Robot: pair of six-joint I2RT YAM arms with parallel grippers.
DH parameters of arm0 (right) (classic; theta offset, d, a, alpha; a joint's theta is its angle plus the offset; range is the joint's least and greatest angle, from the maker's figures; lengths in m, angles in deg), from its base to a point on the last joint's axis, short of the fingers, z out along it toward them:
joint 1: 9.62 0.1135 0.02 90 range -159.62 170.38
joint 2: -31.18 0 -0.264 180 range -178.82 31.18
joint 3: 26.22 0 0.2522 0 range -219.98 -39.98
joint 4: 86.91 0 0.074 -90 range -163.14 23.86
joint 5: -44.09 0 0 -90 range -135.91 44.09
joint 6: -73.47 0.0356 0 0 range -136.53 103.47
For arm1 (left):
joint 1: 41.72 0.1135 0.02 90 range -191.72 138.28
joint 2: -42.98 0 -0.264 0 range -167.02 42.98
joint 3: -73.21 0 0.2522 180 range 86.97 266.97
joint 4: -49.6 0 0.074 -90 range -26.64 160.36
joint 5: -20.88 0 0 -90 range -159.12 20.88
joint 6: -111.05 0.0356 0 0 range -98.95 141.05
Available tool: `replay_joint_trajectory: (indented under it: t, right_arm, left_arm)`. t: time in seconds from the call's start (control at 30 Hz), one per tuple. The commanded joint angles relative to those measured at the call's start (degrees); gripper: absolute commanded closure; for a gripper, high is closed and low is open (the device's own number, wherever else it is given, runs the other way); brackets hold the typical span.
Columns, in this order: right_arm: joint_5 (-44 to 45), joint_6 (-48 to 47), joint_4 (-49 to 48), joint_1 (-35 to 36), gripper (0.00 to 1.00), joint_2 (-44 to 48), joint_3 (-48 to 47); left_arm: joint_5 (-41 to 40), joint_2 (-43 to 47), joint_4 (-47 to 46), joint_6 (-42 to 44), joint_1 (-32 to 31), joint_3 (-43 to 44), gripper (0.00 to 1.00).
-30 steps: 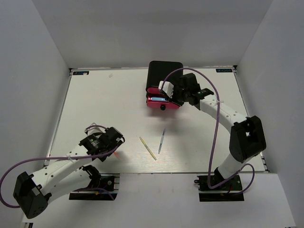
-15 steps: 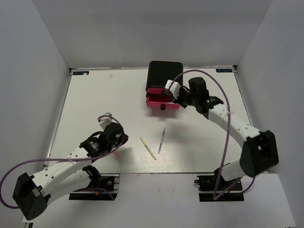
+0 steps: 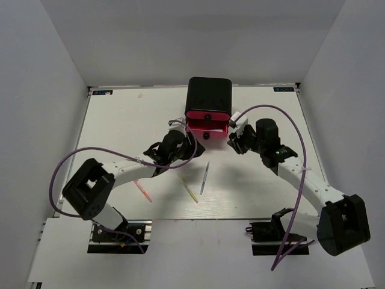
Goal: Sort the stationery into containers
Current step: Close the drawer in the storage box.
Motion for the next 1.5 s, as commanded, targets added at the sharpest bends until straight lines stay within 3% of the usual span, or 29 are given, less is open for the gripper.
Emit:
replay_joint_trajectory:
  t: [0.0,0.3,0.43,0.5,0.67,1.03,1.47]
  right_arm:
    - [-2.94,2.93,-1.37,-0.7,0.62,3.56,2.25]
    - [-3.46,3.28,-1.81,-2.36,0.62,7.43,6.22]
    - [-3.46,3.63,-2.16,-2.98,0.62,7.96,6.92]
    - [-3.55,3.81,-2.25,-3.51,0.62,8.22,7.1]
    - [-3.99,3.98,-2.43,-4.04,0.62,8.22,7.18]
    - [-4.61,3.98,-2.16,-5.18,0.62,8.14,7.54]
    - [-4.78,3.28,-2.07,-5.71,0.62,8.13,7.97]
  left_arm:
    - [2.89,-4.15,-6.87,0.89,0.35,5.42,0.35]
    - [2.27,-13.49,-2.84,0.89,0.88,17.19,0.31]
    - [1.14,-15.69,0.94,0.89,0.88,20.54,0.34]
    - [0.61,-16.3,2.78,1.94,0.88,21.94,0.42]
    - [0.08,-16.84,3.32,1.94,1.4,21.95,0.47]
    - [-5.89,-17.89,3.94,1.94,2.55,23.79,0.47]
    - [-6.96,-22.29,2.0,0.28,3.61,28.45,0.48]
